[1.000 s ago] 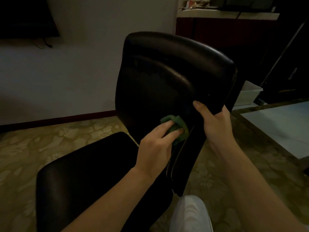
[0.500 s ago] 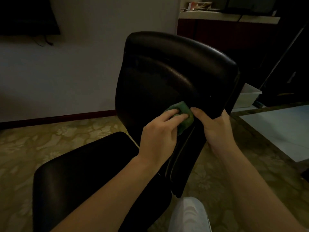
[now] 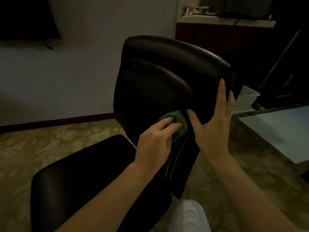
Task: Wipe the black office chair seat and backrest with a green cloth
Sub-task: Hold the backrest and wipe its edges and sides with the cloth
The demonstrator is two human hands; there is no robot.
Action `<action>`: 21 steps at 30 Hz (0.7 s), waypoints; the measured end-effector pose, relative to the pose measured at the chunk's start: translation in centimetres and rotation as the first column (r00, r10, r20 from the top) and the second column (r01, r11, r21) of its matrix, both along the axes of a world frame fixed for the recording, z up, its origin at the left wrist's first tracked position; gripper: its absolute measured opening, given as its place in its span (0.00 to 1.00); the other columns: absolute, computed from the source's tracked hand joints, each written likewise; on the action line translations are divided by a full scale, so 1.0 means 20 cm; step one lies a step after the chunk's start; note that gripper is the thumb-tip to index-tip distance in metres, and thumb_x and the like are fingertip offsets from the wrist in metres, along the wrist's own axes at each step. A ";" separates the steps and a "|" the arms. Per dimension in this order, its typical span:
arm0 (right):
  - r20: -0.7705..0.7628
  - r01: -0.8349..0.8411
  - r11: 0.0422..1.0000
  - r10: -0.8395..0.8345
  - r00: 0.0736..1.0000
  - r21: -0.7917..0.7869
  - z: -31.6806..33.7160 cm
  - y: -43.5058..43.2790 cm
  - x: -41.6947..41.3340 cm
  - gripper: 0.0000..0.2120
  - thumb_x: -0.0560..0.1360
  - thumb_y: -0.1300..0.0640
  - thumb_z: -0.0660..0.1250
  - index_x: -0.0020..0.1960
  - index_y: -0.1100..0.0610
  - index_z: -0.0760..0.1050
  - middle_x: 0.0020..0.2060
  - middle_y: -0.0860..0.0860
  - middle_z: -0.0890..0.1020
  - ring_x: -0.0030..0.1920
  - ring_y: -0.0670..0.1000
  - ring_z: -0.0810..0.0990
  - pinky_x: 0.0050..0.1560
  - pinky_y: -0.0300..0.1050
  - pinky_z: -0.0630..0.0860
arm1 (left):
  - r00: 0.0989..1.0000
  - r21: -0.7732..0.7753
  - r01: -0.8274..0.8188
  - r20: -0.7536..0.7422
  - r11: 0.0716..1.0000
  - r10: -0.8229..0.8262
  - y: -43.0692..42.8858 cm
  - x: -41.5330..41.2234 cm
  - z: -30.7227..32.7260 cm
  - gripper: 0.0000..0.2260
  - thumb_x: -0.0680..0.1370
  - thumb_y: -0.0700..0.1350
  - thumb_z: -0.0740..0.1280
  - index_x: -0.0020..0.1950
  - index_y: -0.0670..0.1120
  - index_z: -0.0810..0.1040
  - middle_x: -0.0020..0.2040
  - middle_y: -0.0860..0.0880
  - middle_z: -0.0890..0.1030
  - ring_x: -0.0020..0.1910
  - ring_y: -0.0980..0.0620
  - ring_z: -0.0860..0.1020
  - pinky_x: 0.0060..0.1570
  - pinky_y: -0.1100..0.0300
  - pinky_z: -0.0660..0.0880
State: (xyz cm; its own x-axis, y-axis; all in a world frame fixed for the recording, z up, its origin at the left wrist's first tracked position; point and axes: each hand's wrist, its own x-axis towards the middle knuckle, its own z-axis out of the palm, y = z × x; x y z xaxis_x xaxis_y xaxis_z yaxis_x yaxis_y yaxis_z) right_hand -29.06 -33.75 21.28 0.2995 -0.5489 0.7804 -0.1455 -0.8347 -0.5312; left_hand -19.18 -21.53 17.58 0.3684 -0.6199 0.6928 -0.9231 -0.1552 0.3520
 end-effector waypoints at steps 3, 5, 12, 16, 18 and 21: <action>-0.117 -0.036 0.999 0.036 0.993 0.002 0.07 -0.05 -0.04 0.43 0.74 0.52 0.72 0.80 0.44 0.49 0.74 0.57 0.57 0.62 0.36 0.60 0.54 0.22 0.63 | 1.000 -0.047 0.015 0.011 0.999 -0.014 -0.05 0.03 0.13 0.15 0.79 0.38 0.66 0.63 0.48 0.82 0.65 0.45 0.80 0.61 0.47 0.80 0.60 0.55 0.78; -0.214 -0.032 0.999 0.031 0.976 0.001 0.11 -0.08 -0.06 0.43 0.74 0.51 0.72 0.79 0.39 0.48 0.72 0.57 0.58 0.60 0.44 0.65 0.56 0.35 0.69 | 0.999 -0.048 0.028 0.032 0.998 -0.026 -0.09 0.02 0.17 0.15 0.79 0.38 0.66 0.64 0.47 0.81 0.65 0.45 0.80 0.61 0.47 0.80 0.61 0.55 0.77; -0.314 -0.035 0.999 0.027 0.949 -0.020 0.10 -0.10 -0.08 0.33 0.77 0.48 0.67 0.77 0.39 0.56 0.70 0.56 0.61 0.64 0.57 0.70 0.57 0.44 0.69 | 0.999 -0.086 0.000 -0.038 0.996 -0.003 -0.09 -0.01 -0.02 0.16 0.80 0.44 0.60 0.64 0.49 0.82 0.65 0.45 0.79 0.63 0.47 0.79 0.63 0.53 0.77; -0.271 -0.046 0.999 0.038 0.962 -0.023 0.07 -0.13 -0.07 0.31 0.78 0.47 0.66 0.77 0.39 0.57 0.71 0.55 0.63 0.66 0.53 0.69 0.59 0.45 0.69 | 0.996 -0.080 0.001 0.087 0.997 0.006 -0.06 -0.02 -0.13 0.14 0.80 0.43 0.60 0.60 0.46 0.84 0.61 0.42 0.81 0.60 0.45 0.80 0.63 0.56 0.75; -0.252 -0.045 0.998 0.034 0.967 -0.041 0.06 -0.13 -0.06 0.29 0.78 0.47 0.66 0.76 0.41 0.60 0.69 0.54 0.65 0.63 0.46 0.66 0.59 0.43 0.68 | 0.989 -0.072 0.019 0.146 0.997 -0.008 -0.02 -0.01 -0.19 0.14 0.81 0.44 0.61 0.58 0.45 0.84 0.59 0.42 0.82 0.58 0.44 0.81 0.60 0.55 0.77; -0.233 -0.062 0.998 0.056 0.971 -0.022 0.05 -0.12 -0.06 0.30 0.78 0.48 0.66 0.77 0.40 0.58 0.69 0.54 0.64 0.60 0.42 0.63 0.57 0.42 0.68 | 0.987 -0.029 0.027 0.158 0.999 -0.023 0.04 0.03 -0.28 0.14 0.80 0.44 0.61 0.58 0.46 0.84 0.59 0.41 0.82 0.56 0.44 0.82 0.54 0.52 0.81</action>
State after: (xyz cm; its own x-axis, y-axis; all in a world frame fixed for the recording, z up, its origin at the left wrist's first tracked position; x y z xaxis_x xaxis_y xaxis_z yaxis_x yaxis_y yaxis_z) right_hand -30.33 -36.21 22.36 0.5057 -0.5033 0.7007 -0.2121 -0.8598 -0.4645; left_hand -18.66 -20.75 12.04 0.2375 -0.6048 0.7601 -0.9709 -0.1227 0.2057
